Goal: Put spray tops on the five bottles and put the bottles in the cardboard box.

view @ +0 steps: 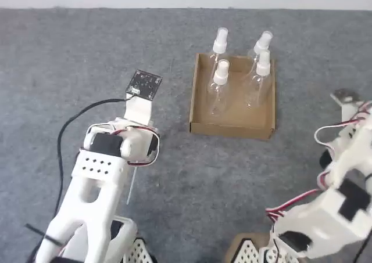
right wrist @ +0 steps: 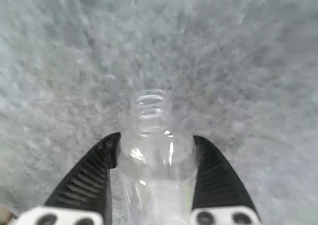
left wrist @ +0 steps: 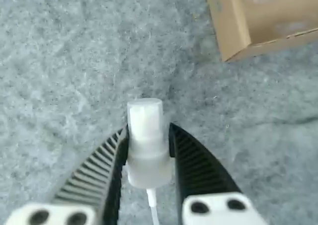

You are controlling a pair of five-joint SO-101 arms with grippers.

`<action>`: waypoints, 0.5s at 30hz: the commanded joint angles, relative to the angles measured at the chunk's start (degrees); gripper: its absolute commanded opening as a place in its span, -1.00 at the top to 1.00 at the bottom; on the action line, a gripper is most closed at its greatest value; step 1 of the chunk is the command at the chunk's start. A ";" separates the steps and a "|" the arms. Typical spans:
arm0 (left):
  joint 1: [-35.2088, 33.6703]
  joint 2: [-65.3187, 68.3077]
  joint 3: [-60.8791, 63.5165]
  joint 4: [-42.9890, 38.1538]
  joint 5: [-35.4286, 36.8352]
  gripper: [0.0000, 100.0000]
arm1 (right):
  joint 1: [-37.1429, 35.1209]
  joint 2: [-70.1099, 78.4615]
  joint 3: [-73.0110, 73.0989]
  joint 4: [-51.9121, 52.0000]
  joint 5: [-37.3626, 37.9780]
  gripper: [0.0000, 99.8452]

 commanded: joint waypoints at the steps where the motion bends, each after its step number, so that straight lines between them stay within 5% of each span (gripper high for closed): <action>1: -0.53 -5.54 -2.86 -0.62 -0.26 0.95 | -5.85 -16.04 -3.87 2.33 -7.38 0.94; 7: -6.86 -19.34 -6.90 2.37 -0.35 0.95 | -23.78 -39.08 3.60 4.00 -18.73 0.94; 15: -13.27 -30.33 -28.44 13.80 0.09 0.95 | -62.37 -55.96 14.59 0.57 -34.46 0.94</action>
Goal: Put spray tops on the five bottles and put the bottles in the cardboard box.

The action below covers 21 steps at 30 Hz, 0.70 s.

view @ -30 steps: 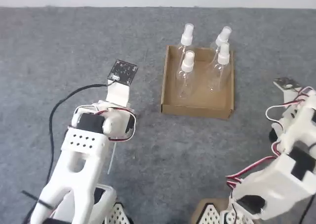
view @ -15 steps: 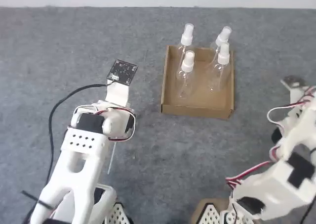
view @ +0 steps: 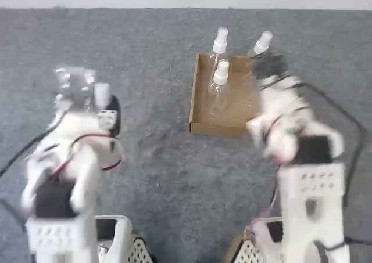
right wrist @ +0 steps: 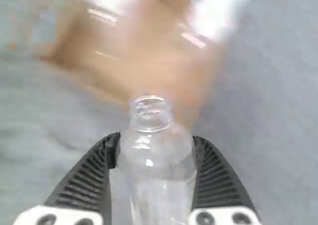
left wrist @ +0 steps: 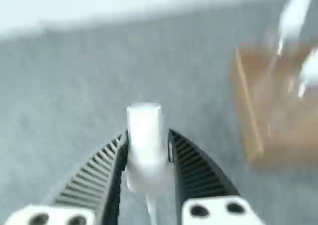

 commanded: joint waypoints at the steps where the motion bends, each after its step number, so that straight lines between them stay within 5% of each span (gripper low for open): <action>1: -1.58 -3.96 -16.31 5.80 0.26 0.95 | -18.07 -4.70 2.37 -4.26 -7.21 0.94; 10: -1.32 -4.31 -30.99 3.69 14.24 0.95 | -35.56 -5.23 20.04 -28.79 -10.81 0.99; 15: -1.23 -4.22 -27.03 -1.67 21.10 0.96 | -39.34 -5.23 24.18 -33.80 -10.37 0.99; 21: -1.23 -4.22 -15.25 -10.99 21.27 0.96 | -39.69 -5.32 26.29 -34.33 -10.29 0.99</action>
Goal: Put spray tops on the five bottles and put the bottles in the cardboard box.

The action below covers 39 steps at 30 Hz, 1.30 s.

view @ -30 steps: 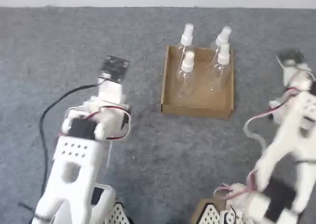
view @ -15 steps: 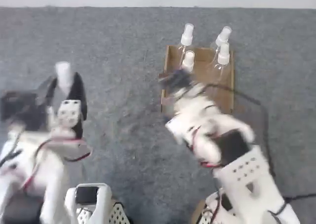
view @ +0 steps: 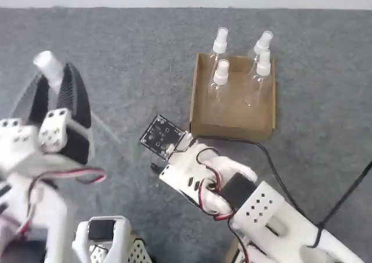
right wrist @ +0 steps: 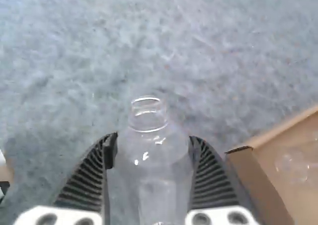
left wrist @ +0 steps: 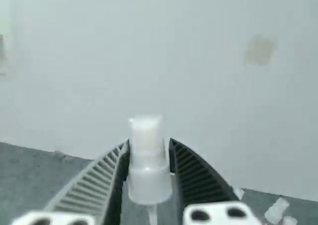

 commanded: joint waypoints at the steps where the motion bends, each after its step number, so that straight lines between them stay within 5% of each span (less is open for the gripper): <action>1: 0.18 0.00 7.87 -7.82 1.05 0.96 | -0.57 -2.24 -0.53 -1.63 -0.35 0.99; 11: 0.26 -0.09 16.57 -10.73 1.05 0.96 | -1.27 -2.24 6.42 -18.07 -4.31 0.99; 39: 8.44 -0.18 31.96 -16.00 1.05 0.96 | -1.45 -2.24 6.86 -18.15 -4.75 0.99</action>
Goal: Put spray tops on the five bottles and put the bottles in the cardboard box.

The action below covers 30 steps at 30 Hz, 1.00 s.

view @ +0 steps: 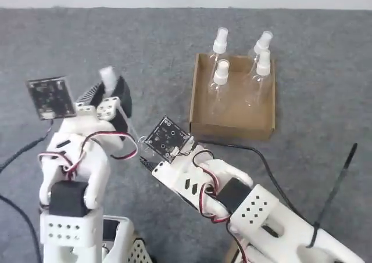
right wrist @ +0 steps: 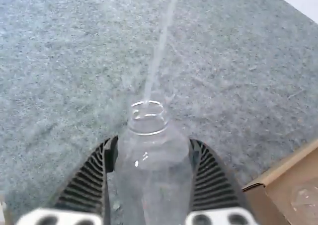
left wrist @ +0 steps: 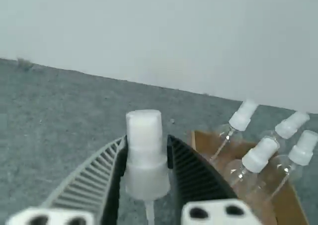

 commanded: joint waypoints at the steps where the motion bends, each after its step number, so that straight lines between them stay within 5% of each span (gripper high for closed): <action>1: 2.11 -0.79 -0.31 -1.85 0.26 0.96 | -0.22 -2.15 -0.26 -1.01 -0.35 0.99; 21: 4.92 -12.48 3.12 5.71 -8.26 0.95 | 0.13 -14.73 6.07 -9.01 -6.77 0.99; 30: 14.77 -12.57 0.22 9.93 -11.87 0.72 | 1.54 -17.89 9.05 -9.19 -6.77 0.99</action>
